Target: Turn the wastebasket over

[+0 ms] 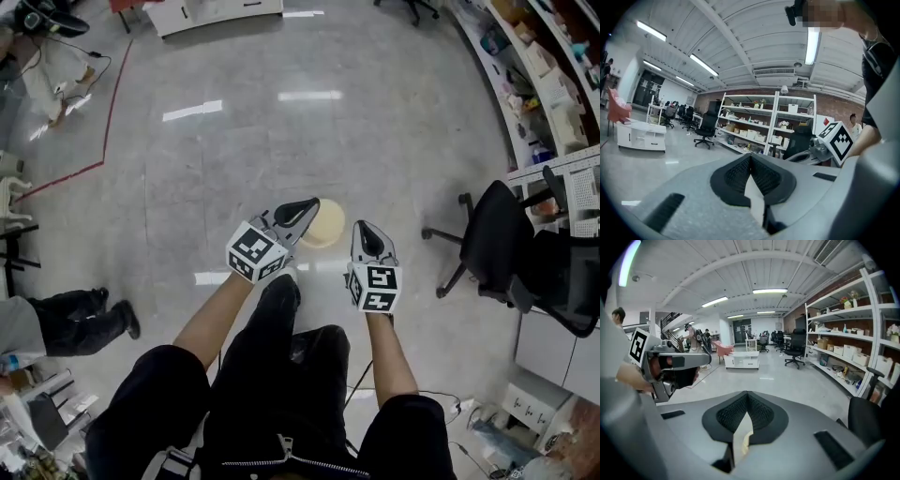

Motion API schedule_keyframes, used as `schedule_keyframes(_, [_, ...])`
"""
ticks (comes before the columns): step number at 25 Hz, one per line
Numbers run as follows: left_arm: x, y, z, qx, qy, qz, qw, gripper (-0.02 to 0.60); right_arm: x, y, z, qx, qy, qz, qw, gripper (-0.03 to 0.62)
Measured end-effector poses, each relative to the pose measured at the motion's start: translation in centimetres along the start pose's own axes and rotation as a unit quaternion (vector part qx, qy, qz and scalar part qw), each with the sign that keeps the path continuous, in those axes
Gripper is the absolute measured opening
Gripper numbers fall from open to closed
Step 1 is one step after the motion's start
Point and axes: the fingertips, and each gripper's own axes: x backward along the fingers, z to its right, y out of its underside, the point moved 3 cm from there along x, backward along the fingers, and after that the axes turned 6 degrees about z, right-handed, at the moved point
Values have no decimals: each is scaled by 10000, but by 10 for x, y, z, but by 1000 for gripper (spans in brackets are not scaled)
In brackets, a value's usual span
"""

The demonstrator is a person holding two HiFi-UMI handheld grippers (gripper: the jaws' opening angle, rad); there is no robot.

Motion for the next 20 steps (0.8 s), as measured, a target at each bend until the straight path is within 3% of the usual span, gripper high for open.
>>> schedule_keyframes(4, [24,-71,33,-147,-61,85,9998,5,57,-56,-28,-84,14,274,9996,11])
schedule_keyframes(8, [56,-114,64,-270,-346,129,9990,5,108,-90,-57,-93,103,634,9979,11])
schedule_keyframes(17, [139,-133,160,-346,-726,20,9968,5,222,-101,-92,-162,295,1057,9938,9])
schedule_keyframes(20, [156,-139,191,-535,-821,27,9952,5,253,-107,-96,-70,301,1229,9919,9])
